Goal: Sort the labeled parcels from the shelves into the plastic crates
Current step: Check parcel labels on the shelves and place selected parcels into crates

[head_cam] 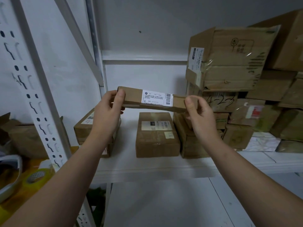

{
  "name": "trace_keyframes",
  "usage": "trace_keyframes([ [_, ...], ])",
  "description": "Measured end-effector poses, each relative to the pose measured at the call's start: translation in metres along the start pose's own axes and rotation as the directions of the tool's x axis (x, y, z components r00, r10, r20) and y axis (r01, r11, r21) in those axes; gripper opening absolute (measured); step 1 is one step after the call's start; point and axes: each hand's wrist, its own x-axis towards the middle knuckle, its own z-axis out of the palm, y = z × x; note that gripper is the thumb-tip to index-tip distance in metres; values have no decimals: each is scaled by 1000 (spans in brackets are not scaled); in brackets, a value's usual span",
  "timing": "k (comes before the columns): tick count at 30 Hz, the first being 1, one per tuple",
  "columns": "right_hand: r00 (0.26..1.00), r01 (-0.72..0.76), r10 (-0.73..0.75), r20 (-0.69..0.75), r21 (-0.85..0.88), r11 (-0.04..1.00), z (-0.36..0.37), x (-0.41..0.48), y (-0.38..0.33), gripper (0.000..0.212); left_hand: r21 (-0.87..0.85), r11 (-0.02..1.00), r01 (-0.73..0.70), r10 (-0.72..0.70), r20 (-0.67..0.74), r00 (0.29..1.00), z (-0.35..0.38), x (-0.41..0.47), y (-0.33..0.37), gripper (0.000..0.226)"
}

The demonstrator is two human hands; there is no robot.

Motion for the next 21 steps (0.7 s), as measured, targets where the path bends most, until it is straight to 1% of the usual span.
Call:
trace_keyframes([
  [2, 1000, -4, 4, -9, -12, 1000, 2, 1, -3, 31, 28, 999, -21, 22, -20, 1000, 1, 0, 2, 38],
  [8, 999, -45, 46, -12, 36, 998, 10, 4, -5, 24, 5, 1000, -26, 26, -39, 999, 0, -2, 1, 38],
  [9, 997, -75, 76, -10, 79, 994, 12, 4, -3, 21, 12, 999, -45, 45, -25, 999, -2, -4, 0, 38],
  [10, 992, -125, 127, -3, 157, 980, 15, 4, -3, 22, 19, 997, -77, 77, 12, 997, -4, -6, -1, 38],
  [11, 982, -188, 191, 14, 263, 947, 18, 4, -2, 24, 24, 993, -115, 112, 75, 991, -7, -9, -3, 39],
  [13, 951, -292, 308, 43, 460, 839, 26, 5, -3, 29, 19, 985, -174, 165, 230, 959, -15, -13, -9, 44],
  [15, 918, -335, 394, 40, 608, 720, 35, 6, -3, 36, 97, 967, -234, 188, 342, 921, -26, -15, -15, 53],
  [16, 902, -343, 431, 29, 655, 674, 41, 8, -3, 40, 171, 944, -283, 201, 380, 903, -32, -16, -19, 52],
  [18, 878, -355, 478, 18, 695, 626, 52, 10, -1, 41, 286, 880, -379, 246, 408, 879, -44, -16, -25, 45],
  [20, 875, -360, 483, 29, 707, 609, 62, 11, 0, 34, 327, 843, -426, 286, 400, 871, -56, -15, -31, 46],
  [21, 879, -365, 476, 40, 699, 615, 67, 11, 0, 29, 365, 808, -463, 308, 408, 859, -61, -14, -34, 49],
])
